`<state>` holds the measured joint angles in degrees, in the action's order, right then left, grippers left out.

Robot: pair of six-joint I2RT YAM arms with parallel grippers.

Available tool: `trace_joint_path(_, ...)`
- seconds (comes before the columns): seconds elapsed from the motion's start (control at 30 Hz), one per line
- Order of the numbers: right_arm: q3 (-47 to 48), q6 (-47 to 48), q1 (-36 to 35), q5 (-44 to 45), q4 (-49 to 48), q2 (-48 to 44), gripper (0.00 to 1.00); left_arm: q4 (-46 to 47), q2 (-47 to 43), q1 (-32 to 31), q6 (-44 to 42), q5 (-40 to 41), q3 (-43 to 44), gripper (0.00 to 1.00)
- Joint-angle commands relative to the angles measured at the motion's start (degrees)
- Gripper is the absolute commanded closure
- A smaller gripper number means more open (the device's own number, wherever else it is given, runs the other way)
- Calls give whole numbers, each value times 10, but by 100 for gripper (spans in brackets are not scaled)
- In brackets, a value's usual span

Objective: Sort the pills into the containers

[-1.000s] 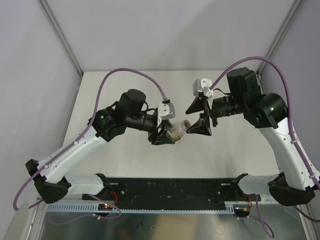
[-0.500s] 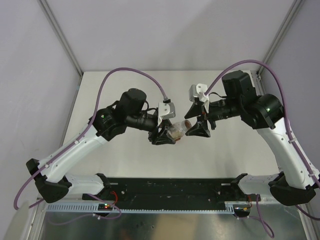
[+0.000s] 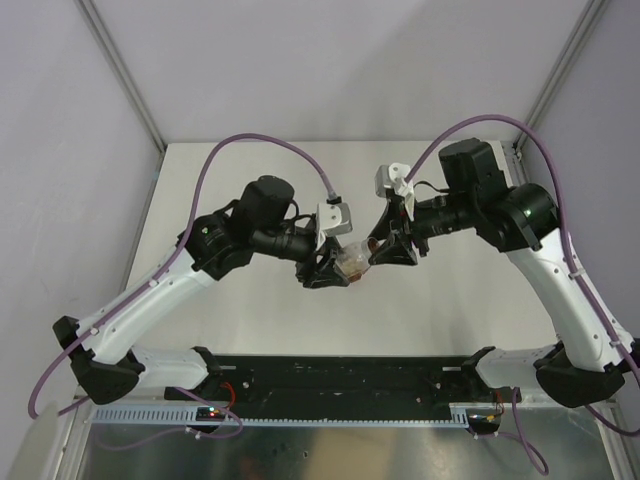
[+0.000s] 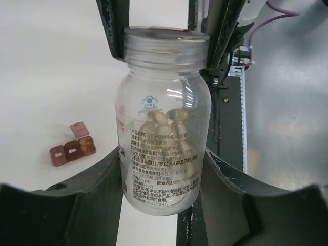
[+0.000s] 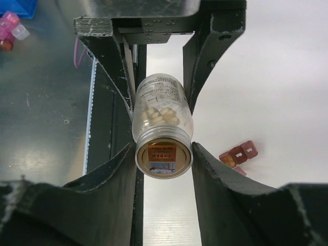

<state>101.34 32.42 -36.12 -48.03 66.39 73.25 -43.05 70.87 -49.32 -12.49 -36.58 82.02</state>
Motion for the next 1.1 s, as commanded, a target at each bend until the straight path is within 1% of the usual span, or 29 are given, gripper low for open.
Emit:
trace_joint_path(0.0,-13,-48,24,-57,-19,20,84,31,6,2,15,58,41,100)
trace_joint_path(0.13,-26,-101,58,-107,-46,45,87,37,13,-6,16,129,47,100)
trace_joint_path(0.23,-43,-155,76,-127,-77,68,87,48,14,-23,12,225,44,100)
trace_joint_path(0.4,-74,-261,115,-177,-153,112,81,95,10,-67,-17,429,17,100)
trace_joint_path(0.47,-90,-310,131,-202,-192,128,78,116,9,-81,-27,496,2,100)
trace_joint_path(0.53,-106,-358,143,-219,-227,144,77,137,10,-90,-37,548,-15,100)
trace_joint_path(0.6,-116,-385,150,-228,-249,157,75,155,12,-96,-51,586,-32,100)
trace_joint_path(0.7,-118,-398,151,-234,-258,168,68,174,13,-99,-62,614,-54,100)
trace_joint_path(0.87,-113,-369,151,-212,-236,156,52,184,7,-99,-60,610,-77,100)
trace_joint_path(1.0,-109,-335,152,-189,-209,135,34,185,3,-99,-53,602,-81,100)
trace_joint_path(1.07,-104,-311,153,-171,-193,121,26,185,-2,-99,-50,590,-86,100)
